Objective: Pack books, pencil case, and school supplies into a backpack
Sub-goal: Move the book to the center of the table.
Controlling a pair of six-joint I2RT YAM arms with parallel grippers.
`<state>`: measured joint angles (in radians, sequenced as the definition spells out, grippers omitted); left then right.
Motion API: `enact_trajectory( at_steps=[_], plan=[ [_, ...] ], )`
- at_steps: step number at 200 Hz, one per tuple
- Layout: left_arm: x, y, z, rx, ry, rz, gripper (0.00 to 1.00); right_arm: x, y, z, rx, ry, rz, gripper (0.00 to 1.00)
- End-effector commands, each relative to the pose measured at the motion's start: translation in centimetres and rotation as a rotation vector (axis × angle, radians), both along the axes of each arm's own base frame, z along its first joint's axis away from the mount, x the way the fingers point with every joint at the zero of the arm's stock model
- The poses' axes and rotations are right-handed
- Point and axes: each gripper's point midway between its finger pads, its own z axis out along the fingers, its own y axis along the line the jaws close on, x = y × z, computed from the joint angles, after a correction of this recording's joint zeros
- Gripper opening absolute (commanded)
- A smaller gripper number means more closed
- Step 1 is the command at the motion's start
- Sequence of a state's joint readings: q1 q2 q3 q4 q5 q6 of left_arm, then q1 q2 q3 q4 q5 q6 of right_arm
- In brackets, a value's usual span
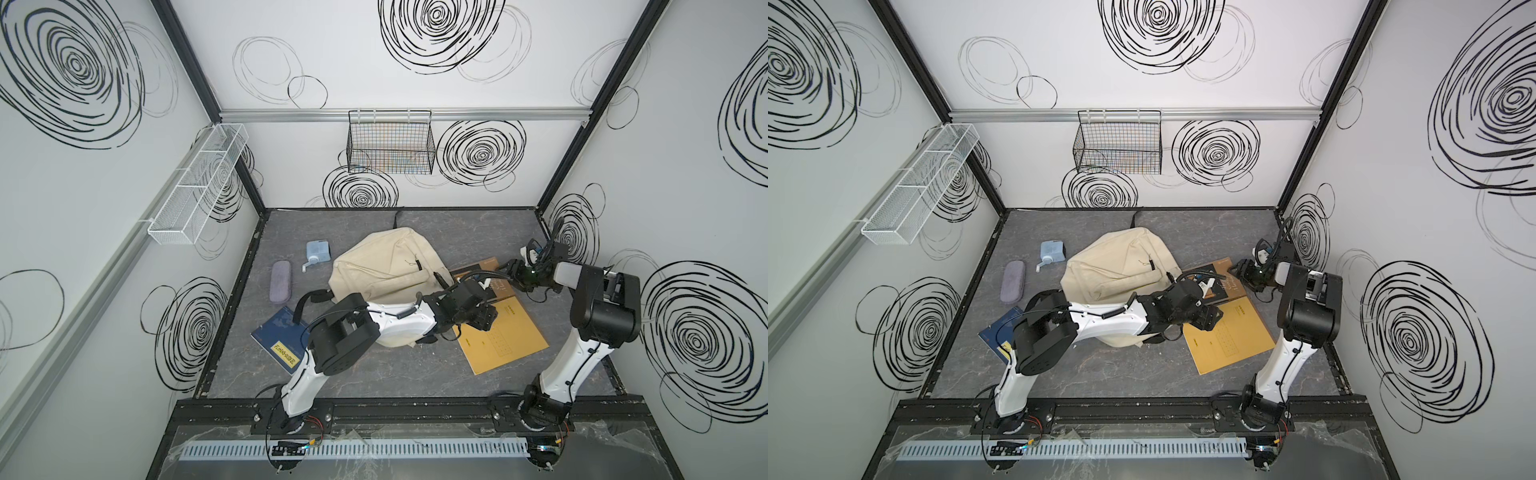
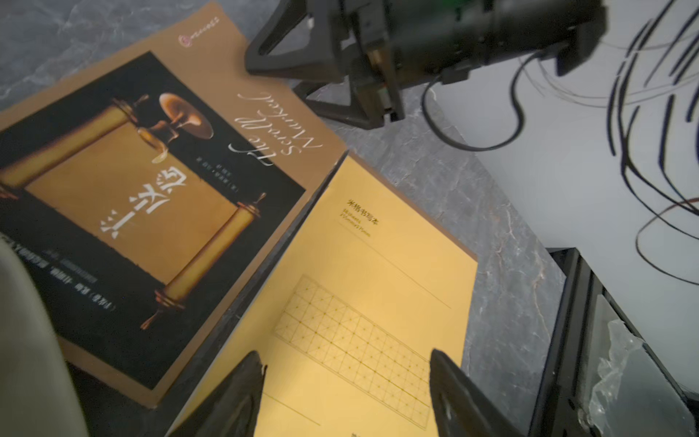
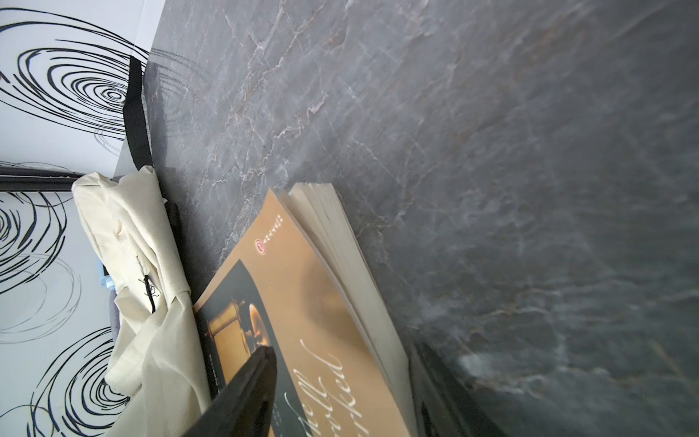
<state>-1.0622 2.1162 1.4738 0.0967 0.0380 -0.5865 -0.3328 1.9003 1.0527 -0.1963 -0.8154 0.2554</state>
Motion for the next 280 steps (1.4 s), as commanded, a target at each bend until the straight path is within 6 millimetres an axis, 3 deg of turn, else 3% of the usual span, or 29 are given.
enact_trajectory(
  at_steps=[1,84,146,209,239,280],
  plan=[
    [1.9,-0.2,0.9,-0.055,0.034,0.045,0.73,-3.1,1.2,-2.2,0.046,0.138,0.0,0.6],
    [4.1,2.6,-6.8,0.06,0.108,0.103,0.72,-4.6,3.1,-1.0,0.143,0.134,0.064,0.54],
    [3.9,3.6,-9.2,0.042,0.15,0.095,0.68,-5.1,5.0,1.5,0.271,0.071,0.118,0.47],
    [2.4,4.5,-13.4,0.077,0.221,0.088,0.66,-5.4,6.7,4.4,0.371,-0.019,0.151,0.43],
    [2.0,4.6,-14.0,0.075,0.241,0.085,0.65,-6.0,8.1,4.3,0.395,-0.012,0.186,0.42],
    [1.4,4.7,-15.1,0.074,0.27,0.081,0.65,-6.6,8.8,1.4,0.34,0.068,0.212,0.5]
  ],
)
